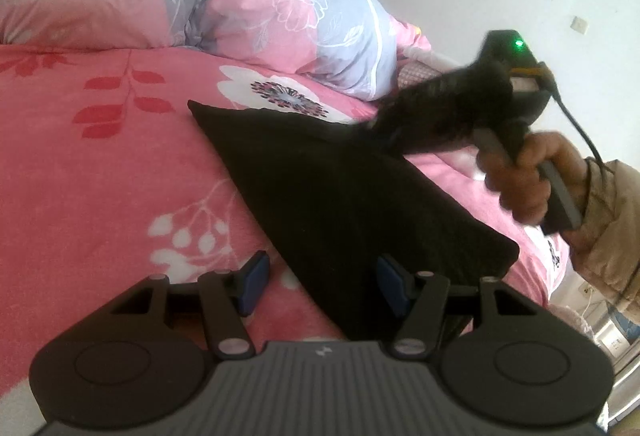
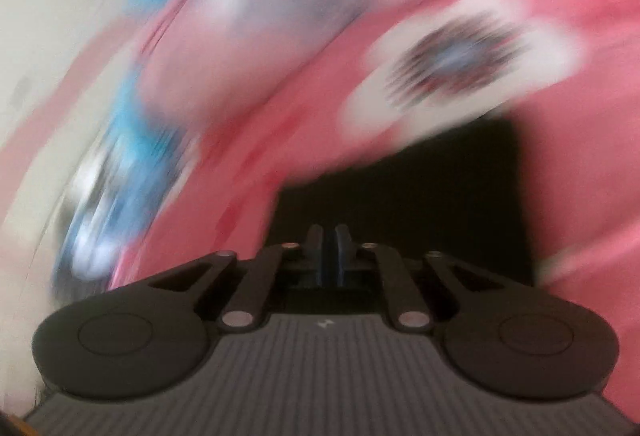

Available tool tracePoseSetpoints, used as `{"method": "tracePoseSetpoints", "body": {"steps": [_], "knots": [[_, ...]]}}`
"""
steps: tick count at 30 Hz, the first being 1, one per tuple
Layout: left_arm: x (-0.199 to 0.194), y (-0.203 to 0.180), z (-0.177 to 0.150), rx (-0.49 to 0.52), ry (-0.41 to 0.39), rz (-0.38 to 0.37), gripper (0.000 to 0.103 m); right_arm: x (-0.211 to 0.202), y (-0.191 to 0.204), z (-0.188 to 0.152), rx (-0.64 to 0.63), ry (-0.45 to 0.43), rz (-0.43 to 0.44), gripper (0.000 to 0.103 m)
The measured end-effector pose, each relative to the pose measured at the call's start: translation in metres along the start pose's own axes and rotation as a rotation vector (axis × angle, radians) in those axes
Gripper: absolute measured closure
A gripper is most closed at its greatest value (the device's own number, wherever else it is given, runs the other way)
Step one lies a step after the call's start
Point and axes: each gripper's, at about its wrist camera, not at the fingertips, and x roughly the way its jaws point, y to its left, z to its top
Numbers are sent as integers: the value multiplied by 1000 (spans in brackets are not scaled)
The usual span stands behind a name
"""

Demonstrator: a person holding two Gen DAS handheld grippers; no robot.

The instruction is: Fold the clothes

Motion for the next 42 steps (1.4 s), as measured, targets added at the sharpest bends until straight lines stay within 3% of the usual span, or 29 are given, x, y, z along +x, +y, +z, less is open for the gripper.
{"method": "tracePoseSetpoints", "body": {"steps": [3,6,10,11,13,14,17,19,23,25,28,31,33,35,39,42], "knots": [[1,0,-1,6,-4,3,43,39,14,-3,-92,156,52,95],[0,-3,-3,25,-9,12,43,72,-8,24,8,165,79,98],[-2,-3,-4,22,-14,8,43,88,-37,77,71,24,-2,98],[-2,-2,-4,19,-15,6,43,85,-43,86,103,-10,-29,93],[-2,-1,-4,12,-18,-1,43,72,-47,95,138,-58,-84,93],[-2,0,-3,8,-19,-4,43,62,-43,92,128,-69,-59,93],[-3,2,-4,-6,-23,-17,43,39,-23,69,52,-8,48,92],[-4,3,-3,-10,-24,-19,43,42,-8,51,-12,109,110,85],[-4,1,-4,-2,-25,-12,43,83,7,29,-64,301,163,84],[-5,0,-4,1,-26,-8,43,104,4,42,-30,268,180,85],[-4,-1,-5,3,-26,-7,43,121,-10,73,79,114,118,84],[-3,0,-5,-1,-28,-10,43,112,-32,89,197,-12,41,82],[-3,2,-4,-9,-30,-17,43,90,-38,89,215,-57,50,82],[-3,4,-4,-19,-32,-25,43,62,-39,79,192,-66,84,82],[-4,5,-3,-23,-33,-30,43,17,-42,50,124,22,142,79],[-5,5,-4,-19,-32,-27,43,18,-52,41,100,90,39,80]]}}
